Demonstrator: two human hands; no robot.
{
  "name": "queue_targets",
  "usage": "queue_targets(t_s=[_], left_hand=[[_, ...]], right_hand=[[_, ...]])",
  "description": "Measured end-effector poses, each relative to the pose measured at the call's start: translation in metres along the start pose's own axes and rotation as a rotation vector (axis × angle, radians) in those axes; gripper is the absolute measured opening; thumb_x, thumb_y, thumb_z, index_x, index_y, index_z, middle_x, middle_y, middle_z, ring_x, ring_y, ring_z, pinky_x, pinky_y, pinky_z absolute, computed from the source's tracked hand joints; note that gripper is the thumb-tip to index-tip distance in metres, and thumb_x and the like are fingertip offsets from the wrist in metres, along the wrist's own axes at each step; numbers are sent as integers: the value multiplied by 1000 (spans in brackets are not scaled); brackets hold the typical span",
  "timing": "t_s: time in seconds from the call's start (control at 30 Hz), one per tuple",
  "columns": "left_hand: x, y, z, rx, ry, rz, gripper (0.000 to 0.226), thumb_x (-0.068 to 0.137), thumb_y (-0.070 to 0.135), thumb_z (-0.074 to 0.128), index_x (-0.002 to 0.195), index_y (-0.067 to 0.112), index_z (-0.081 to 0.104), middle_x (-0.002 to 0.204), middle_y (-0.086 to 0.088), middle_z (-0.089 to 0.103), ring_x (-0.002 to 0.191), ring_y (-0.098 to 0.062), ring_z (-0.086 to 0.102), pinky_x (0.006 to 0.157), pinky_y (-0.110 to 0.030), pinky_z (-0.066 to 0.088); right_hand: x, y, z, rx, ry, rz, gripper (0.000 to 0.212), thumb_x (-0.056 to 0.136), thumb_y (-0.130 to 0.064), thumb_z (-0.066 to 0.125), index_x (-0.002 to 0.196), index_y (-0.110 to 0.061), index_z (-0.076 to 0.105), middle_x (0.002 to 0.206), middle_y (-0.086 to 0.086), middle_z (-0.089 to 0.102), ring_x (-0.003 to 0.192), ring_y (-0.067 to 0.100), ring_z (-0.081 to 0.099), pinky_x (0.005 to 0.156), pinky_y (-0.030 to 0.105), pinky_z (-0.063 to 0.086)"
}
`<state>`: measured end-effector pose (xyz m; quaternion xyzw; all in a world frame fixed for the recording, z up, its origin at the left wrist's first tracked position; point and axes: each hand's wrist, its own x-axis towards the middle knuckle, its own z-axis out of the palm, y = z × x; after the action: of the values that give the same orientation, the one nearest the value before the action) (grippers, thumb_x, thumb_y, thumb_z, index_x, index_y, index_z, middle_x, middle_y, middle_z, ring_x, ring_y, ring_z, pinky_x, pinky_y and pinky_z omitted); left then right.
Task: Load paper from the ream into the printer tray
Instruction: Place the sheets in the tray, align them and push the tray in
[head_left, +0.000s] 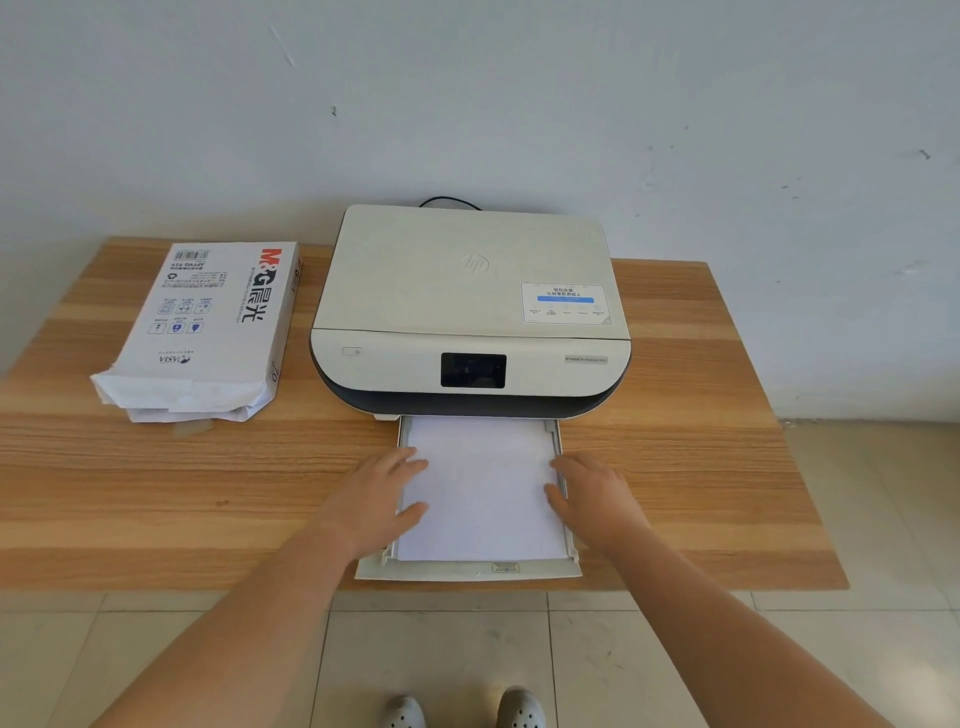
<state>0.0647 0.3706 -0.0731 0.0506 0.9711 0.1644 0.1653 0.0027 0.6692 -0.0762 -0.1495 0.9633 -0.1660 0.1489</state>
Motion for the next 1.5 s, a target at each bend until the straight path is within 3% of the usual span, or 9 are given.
queue_targets(t_s=[0.1, 0.17, 0.23, 0.33, 0.53, 0.67, 0.87, 1.07, 1.5], left_hand=[[5, -2, -7, -44, 76, -98, 55, 93, 49, 44, 143, 29, 31, 148, 4, 35, 133, -15, 35, 108, -34, 35], [8, -2, -9, -65, 85, -195, 43, 94, 46, 45, 130, 24, 44, 126, 2, 53, 111, -15, 52, 94, -32, 48], [11, -1, -8, -132, 57, -305, 26, 94, 45, 43, 105, 23, 52, 96, 2, 60, 83, -12, 57, 75, -31, 53], [14, -3, -1, -167, 7, -392, 22, 96, 40, 39, 86, 24, 49, 80, 1, 60, 71, -14, 57, 64, -31, 50], [25, 3, 0, -113, -24, -403, 30, 98, 38, 32, 84, 20, 51, 75, 1, 56, 64, -10, 50, 54, -27, 37], [36, 2, -1, -100, -53, -422, 30, 98, 36, 31, 86, 17, 52, 79, 0, 56, 69, -13, 53, 57, -28, 39], [44, -3, -5, -166, -170, -413, 22, 97, 26, 35, 81, 18, 48, 83, -2, 56, 71, -12, 51, 57, -26, 37], [48, -3, -7, -152, -178, -421, 24, 96, 27, 35, 77, 18, 46, 83, -2, 54, 79, -17, 55, 64, -29, 39], [49, -1, -6, -270, -87, -468, 27, 94, 23, 40, 68, 19, 44, 76, -3, 55, 67, -15, 51, 53, -26, 35]], right_hand=[[6, 4, -1, 143, 107, 144, 26, 94, -27, 52, 111, -15, 66, 109, 0, 63, 101, 22, 58, 87, 38, 50], [10, 4, -2, 132, 109, 211, 24, 94, -28, 48, 96, -15, 68, 97, -1, 61, 90, 21, 59, 78, 37, 53], [15, 4, -1, 106, 75, 260, 28, 95, -29, 44, 89, -14, 66, 93, 0, 58, 85, 20, 56, 75, 37, 53], [20, 4, 2, 92, -1, 297, 31, 97, -32, 38, 94, -14, 63, 96, -1, 53, 84, 21, 56, 69, 33, 50], [29, 2, 5, 38, -82, 315, 29, 96, -33, 36, 93, -17, 60, 95, 2, 56, 80, 24, 57, 66, 33, 49], [37, 0, 3, -37, -131, 304, 27, 93, -28, 34, 84, -18, 56, 92, 1, 58, 80, 22, 58, 66, 32, 48], [51, -8, -5, -110, -278, 336, 18, 89, -23, 37, 92, -17, 55, 93, 2, 58, 85, 25, 59, 69, 33, 48], [55, -11, -6, -97, -308, 364, 25, 90, -23, 36, 98, -13, 58, 92, 4, 60, 84, 25, 59, 67, 32, 44], [56, -9, -3, -24, -302, 343, 19, 89, -23, 38, 93, -15, 54, 87, 3, 57, 82, 24, 57, 65, 32, 46]])
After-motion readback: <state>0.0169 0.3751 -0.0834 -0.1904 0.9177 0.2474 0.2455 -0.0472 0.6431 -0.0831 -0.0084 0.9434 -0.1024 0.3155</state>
